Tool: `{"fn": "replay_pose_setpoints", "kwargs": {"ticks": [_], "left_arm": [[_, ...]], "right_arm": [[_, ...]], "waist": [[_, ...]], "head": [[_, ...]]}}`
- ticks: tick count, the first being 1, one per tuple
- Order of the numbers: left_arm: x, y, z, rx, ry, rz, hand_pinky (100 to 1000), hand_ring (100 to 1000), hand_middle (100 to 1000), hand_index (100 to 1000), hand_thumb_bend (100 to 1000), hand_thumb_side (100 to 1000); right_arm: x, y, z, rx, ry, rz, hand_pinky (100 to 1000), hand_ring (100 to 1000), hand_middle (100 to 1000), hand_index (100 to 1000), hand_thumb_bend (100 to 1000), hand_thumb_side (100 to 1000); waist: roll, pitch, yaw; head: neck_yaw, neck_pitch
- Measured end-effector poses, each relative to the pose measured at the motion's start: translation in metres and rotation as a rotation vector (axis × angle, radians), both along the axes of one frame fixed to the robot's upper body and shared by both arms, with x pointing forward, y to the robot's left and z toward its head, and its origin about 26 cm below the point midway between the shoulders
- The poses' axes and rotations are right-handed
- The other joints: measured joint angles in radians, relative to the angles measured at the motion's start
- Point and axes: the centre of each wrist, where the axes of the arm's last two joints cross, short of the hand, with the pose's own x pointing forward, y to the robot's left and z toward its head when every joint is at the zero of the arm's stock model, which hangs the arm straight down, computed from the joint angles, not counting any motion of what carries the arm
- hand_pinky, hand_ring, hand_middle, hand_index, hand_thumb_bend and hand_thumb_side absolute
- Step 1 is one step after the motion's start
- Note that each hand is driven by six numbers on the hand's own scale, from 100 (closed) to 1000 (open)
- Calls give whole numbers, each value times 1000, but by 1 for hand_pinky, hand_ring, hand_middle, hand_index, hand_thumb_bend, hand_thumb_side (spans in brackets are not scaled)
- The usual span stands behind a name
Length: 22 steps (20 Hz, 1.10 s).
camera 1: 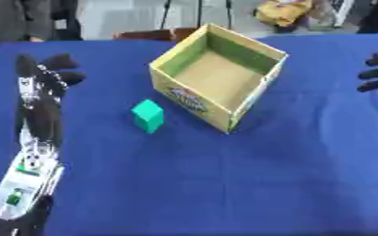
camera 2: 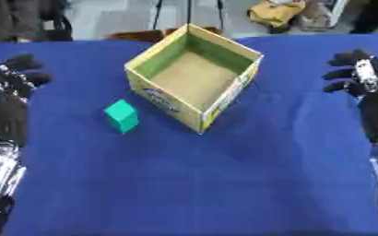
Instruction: Pick up objects on the table and place them in the box.
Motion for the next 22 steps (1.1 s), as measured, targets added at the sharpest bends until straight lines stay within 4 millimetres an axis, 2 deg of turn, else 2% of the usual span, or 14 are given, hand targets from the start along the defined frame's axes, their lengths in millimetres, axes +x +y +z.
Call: {"fn": "replay_pose_setpoints", "kwargs": {"ticks": [10, 11, 13, 17, 22], "left_arm": [[1, 0, -1, 2, 5, 2, 724, 591, 620, 742, 604, 1000], [1, 1, -1, 3, 6, 2, 724, 591, 620, 742, 645, 983], [1, 1, -1, 17, 8, 5, 726, 591, 622, 742, 729, 892], [3, 6, 7, 143, 26, 35, 732, 595, 627, 756, 831, 691], [14, 8, 29, 421, 89, 114, 714, 589, 623, 771, 879, 618]], "right_arm": [[1, 1, 2, -1, -6, 3, 538, 622, 647, 719, 100, 750], [1, 1, 2, -1, -6, 3, 538, 623, 647, 719, 100, 750], [1, 1, 2, -1, -7, 4, 538, 623, 647, 719, 100, 750], [1, 1, 2, -1, -8, 5, 538, 623, 647, 719, 100, 751], [1, 1, 2, -3, -5, 8, 538, 623, 647, 719, 100, 751]], "waist": [[1, 0, -1], [1, 0, -1], [2, 0, -1], [3, -1, -1], [4, -6, -4]], "head": [[1, -2], [1, -2], [1, -3], [-2, -5], [-10, -6]]}}
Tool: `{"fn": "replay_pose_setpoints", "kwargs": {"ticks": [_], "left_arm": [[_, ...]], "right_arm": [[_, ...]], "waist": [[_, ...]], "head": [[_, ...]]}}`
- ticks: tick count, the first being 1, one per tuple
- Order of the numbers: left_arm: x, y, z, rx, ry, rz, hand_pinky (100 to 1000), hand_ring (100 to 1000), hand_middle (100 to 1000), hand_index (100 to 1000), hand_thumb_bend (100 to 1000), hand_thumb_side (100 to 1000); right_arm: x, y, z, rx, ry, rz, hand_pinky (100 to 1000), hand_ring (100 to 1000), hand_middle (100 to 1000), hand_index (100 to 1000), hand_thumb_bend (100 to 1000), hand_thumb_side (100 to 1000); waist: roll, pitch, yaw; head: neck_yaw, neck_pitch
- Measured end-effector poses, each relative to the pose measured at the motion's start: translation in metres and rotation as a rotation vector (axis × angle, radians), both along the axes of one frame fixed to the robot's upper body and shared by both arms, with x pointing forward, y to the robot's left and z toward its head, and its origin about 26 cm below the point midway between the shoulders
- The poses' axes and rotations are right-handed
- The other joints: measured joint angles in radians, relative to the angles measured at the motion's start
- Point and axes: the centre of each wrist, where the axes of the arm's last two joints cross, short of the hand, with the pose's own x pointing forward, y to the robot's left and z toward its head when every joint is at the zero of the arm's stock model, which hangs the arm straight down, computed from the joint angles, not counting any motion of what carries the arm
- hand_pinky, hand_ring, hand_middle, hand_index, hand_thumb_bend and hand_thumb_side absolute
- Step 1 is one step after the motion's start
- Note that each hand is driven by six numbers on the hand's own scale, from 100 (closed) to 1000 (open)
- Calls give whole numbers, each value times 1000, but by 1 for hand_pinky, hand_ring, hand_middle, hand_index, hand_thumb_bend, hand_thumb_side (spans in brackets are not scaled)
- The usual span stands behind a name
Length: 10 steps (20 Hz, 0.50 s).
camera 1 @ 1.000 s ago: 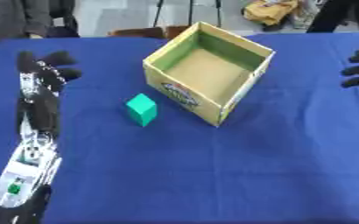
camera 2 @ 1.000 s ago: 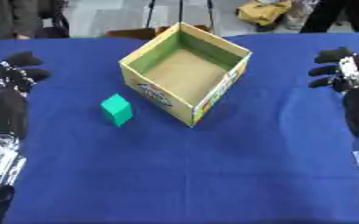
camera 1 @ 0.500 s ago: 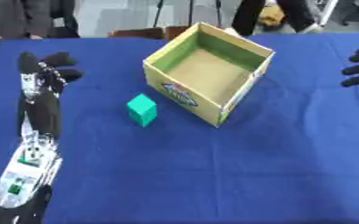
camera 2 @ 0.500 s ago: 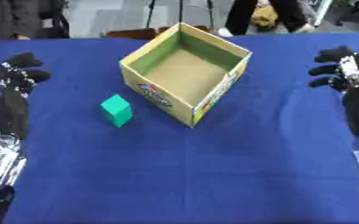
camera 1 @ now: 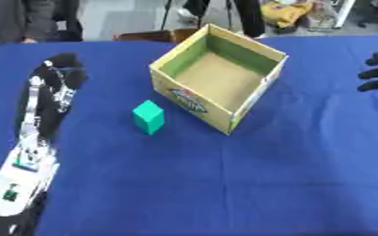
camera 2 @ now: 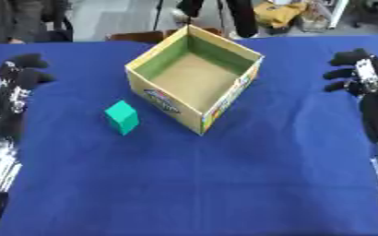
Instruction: Pick up objects on the table and place them in the box.
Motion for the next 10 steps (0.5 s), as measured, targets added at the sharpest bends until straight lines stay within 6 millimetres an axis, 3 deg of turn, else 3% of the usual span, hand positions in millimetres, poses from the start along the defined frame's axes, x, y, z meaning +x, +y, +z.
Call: {"fn": "replay_pose_setpoints", "kwargs": {"ticks": [5, 10], "left_arm": [[15, -8, 23, 342, 86, 73, 674, 565, 607, 767, 905, 627], [29, -23, 31, 621, 158, 131, 638, 531, 556, 724, 907, 638]], "right_arm": [[0, 1, 0, -3, 3, 7, 538, 623, 646, 719, 100, 751], [0, 1, -1, -4, 3, 8, 537, 623, 646, 719, 100, 753]], "waist": [[0, -3, -9], [-4, -4, -16]], "head": [[-1, -2], [-1, -3]]}}
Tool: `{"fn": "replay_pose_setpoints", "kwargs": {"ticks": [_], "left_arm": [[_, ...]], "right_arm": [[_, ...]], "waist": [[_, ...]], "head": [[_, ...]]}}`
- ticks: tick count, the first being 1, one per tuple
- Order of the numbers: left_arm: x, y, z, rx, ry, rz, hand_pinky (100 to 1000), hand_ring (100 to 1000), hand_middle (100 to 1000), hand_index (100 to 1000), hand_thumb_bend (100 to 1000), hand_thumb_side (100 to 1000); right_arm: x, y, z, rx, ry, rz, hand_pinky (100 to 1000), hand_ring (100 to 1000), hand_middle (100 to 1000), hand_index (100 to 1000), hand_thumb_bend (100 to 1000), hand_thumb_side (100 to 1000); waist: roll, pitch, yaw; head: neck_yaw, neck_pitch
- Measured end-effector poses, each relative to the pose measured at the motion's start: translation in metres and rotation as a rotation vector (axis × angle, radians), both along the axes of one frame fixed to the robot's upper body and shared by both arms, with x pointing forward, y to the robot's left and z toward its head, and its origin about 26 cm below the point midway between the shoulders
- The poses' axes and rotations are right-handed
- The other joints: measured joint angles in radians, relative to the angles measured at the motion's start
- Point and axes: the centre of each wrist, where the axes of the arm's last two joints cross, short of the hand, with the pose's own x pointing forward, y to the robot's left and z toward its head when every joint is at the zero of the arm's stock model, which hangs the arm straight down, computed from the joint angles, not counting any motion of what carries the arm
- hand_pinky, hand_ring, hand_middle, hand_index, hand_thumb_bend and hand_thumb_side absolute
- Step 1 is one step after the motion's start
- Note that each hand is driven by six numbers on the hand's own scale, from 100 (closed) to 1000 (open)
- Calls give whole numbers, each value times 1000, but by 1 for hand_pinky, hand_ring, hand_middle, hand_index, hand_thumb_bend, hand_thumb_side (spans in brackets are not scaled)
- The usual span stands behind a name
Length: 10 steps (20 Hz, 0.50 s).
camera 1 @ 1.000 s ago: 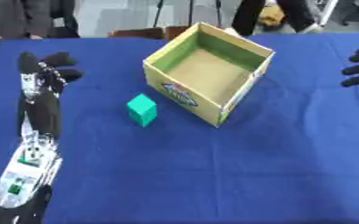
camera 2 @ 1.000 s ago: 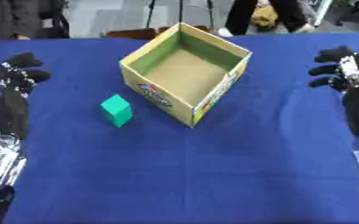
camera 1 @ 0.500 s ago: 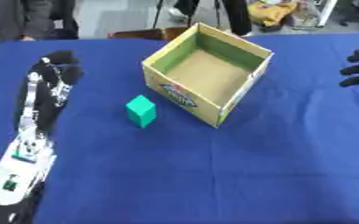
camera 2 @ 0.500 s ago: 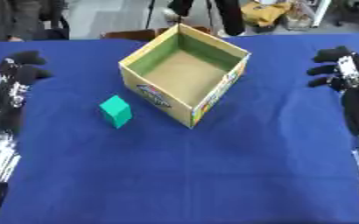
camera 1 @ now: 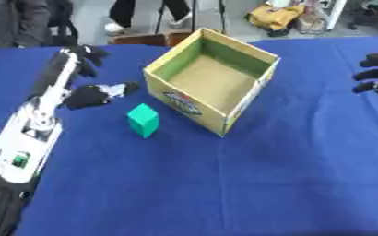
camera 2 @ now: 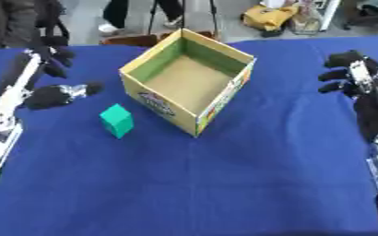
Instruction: Pick up objects on the table and place them in the box.
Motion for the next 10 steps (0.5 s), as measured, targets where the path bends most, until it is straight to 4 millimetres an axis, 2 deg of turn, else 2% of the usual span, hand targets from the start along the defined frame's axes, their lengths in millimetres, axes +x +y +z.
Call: {"fn": "replay_pose_setpoints", "kwargs": {"ticks": [5, 10], "left_arm": [[10, -16, -9, 173, 61, 44, 611, 507, 528, 701, 904, 645], [19, -25, -22, 259, 139, 65, 600, 499, 518, 697, 930, 648]], "right_arm": [[0, 1, 0, -2, 2, 6, 537, 623, 645, 719, 100, 752], [0, 1, -1, -3, 3, 8, 537, 623, 645, 719, 100, 754]], "waist": [[-2, 0, -4], [-2, 0, -4]], "head": [[1, 0], [1, 0]]}}
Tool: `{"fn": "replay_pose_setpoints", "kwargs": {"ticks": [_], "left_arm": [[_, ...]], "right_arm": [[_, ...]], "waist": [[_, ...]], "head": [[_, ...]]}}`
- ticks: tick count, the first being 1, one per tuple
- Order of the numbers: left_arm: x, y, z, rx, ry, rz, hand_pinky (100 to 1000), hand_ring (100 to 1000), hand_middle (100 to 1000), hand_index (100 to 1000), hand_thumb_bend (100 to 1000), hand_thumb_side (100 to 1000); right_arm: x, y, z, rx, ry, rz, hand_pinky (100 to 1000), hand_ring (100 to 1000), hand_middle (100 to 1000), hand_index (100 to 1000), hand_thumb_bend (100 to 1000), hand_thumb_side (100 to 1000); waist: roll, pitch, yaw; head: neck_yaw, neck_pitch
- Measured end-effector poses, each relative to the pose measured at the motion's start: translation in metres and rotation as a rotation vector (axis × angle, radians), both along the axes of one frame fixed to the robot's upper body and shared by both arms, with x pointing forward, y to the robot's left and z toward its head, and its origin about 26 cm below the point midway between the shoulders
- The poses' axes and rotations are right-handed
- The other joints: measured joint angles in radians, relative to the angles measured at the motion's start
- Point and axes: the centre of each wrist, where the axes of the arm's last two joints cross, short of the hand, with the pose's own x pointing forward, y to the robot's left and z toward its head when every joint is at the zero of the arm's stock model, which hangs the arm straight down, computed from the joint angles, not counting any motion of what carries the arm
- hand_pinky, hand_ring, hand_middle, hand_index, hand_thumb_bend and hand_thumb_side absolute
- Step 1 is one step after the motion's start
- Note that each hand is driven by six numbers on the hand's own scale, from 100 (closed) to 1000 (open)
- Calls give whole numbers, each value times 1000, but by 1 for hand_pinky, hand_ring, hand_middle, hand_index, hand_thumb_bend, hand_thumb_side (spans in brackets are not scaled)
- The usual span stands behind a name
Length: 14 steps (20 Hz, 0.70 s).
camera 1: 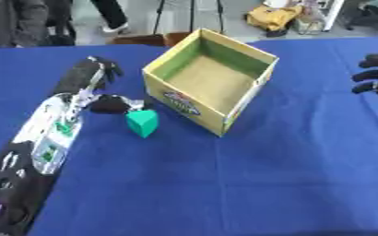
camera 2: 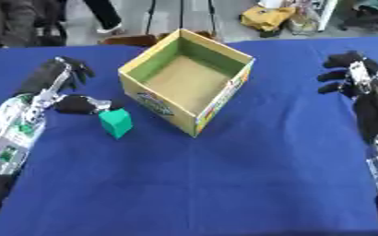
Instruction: Pick up objects on the table and place them in the box.
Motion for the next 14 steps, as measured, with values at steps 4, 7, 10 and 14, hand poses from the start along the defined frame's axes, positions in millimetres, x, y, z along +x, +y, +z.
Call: {"fn": "replay_pose_setpoints", "kwargs": {"ticks": [4, 7, 10, 14], "left_arm": [[5, -5, -9, 41, 46, 12, 588, 490, 507, 695, 942, 648], [6, -8, -15, 65, 67, 17, 582, 485, 502, 694, 950, 647], [7, -11, -20, 77, 83, 19, 575, 479, 496, 689, 945, 645], [8, -16, -27, 89, 96, 20, 562, 466, 482, 675, 938, 641]], "right_arm": [[0, 0, 0, 0, 1, 0, 537, 623, 645, 719, 100, 755], [0, 0, 0, 0, 2, 0, 537, 623, 645, 718, 100, 756], [0, 0, 0, -1, 3, 1, 537, 624, 644, 718, 100, 756], [-1, 0, -1, -1, 6, 0, 536, 624, 644, 718, 100, 757]], "waist": [[0, -1, -1], [0, -1, -3], [0, -2, -3], [0, -2, -5]], "head": [[0, 0], [0, 0], [1, 0], [3, 0]]}}
